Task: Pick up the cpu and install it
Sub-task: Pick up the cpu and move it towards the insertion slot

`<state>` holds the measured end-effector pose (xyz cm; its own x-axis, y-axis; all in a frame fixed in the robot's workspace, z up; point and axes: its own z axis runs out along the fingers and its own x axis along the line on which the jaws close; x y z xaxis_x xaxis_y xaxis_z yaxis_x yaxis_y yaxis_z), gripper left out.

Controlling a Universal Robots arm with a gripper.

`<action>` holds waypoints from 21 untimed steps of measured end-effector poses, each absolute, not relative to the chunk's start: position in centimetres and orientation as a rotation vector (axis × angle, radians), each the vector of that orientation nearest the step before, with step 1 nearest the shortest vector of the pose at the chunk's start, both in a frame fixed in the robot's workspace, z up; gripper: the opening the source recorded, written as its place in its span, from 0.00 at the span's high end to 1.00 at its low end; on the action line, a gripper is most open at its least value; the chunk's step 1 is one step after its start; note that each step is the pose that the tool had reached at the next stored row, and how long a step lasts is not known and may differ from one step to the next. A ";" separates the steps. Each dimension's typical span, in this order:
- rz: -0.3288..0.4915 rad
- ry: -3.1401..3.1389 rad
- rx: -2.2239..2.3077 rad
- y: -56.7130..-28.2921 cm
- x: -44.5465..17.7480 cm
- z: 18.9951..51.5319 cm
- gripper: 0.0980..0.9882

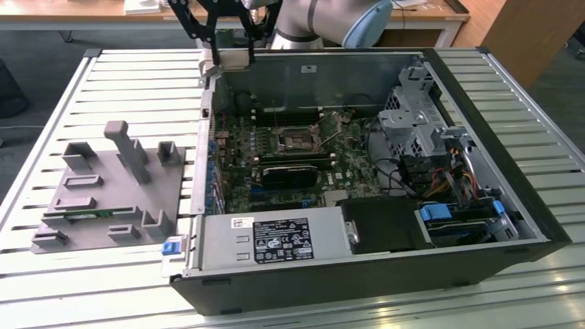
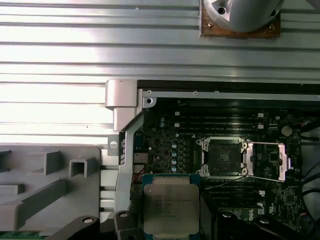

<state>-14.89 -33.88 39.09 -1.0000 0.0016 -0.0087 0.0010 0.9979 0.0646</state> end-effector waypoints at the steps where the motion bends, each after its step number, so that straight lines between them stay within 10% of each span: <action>1: 0.101 3.131 0.002 -33.9 -14.9 39.1 0.50; 21: 0.101 3.131 0.002 -33.9 -13.0 39.1 0.50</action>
